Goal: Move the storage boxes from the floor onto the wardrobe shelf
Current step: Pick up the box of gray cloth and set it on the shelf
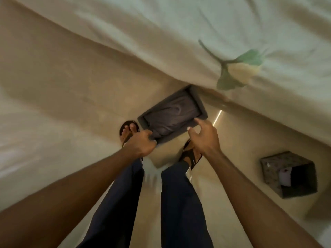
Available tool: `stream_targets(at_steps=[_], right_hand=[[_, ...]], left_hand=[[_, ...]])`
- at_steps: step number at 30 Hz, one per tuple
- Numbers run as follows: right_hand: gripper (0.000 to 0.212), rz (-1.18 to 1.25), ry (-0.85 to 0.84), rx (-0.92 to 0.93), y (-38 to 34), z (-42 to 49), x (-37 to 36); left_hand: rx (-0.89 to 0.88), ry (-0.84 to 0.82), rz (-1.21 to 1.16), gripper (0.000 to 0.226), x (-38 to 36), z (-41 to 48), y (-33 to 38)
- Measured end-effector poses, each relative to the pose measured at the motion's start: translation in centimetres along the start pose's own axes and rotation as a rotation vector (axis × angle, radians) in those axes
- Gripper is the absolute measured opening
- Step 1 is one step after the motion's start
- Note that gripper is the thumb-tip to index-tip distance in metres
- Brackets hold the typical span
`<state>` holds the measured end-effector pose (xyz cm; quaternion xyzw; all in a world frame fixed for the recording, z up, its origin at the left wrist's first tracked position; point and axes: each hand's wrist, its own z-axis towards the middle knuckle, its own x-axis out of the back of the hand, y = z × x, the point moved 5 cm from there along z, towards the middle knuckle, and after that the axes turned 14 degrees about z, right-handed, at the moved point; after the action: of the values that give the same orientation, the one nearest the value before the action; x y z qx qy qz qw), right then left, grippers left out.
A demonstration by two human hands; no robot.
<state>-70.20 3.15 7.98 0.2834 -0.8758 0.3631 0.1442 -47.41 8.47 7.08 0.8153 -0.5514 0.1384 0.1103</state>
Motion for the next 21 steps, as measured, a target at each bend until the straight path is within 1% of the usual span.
stream_targets(at_steps=[2,5,7,8,11,13,15,18,21], right_hand=[[0.045,-0.136,0.015,0.047,2.4,4.1,-1.3],[0.049,-0.334,-0.008,0.064,5.5,9.7,-2.7],[0.045,-0.419,-0.032,0.101,6.9,12.7,-3.5],[0.039,-0.434,-0.042,0.127,7.3,13.8,-3.7],[0.022,-0.357,-0.053,0.130,8.1,15.6,-4.1],[0.018,-0.348,-0.041,0.144,8.0,15.5,-3.9],[0.020,-0.355,-0.064,0.138,8.0,14.0,-3.4],[0.022,-0.359,-0.090,0.104,7.9,9.9,-1.9],[0.018,-0.332,-0.090,0.030,7.4,4.4,0.5]], left_hand=[[0.056,-0.033,0.005,0.045,-1.9,4.0,0.0],[0.078,-0.050,-0.089,0.042,-5.1,9.8,-0.8],[0.072,-0.061,-0.193,0.041,-6.5,12.2,-1.1],[0.078,-0.051,-0.236,0.040,-6.5,12.5,-1.0],[0.107,0.001,-0.326,0.033,-7.0,13.6,-1.9],[0.121,0.033,-0.335,0.032,-7.1,13.1,-2.6],[0.146,0.047,-0.302,0.031,-6.3,11.1,-2.9],[0.111,0.063,-0.244,0.033,-4.7,8.0,-3.6],[0.060,0.027,-0.137,0.039,-4.7,6.6,-5.5]])
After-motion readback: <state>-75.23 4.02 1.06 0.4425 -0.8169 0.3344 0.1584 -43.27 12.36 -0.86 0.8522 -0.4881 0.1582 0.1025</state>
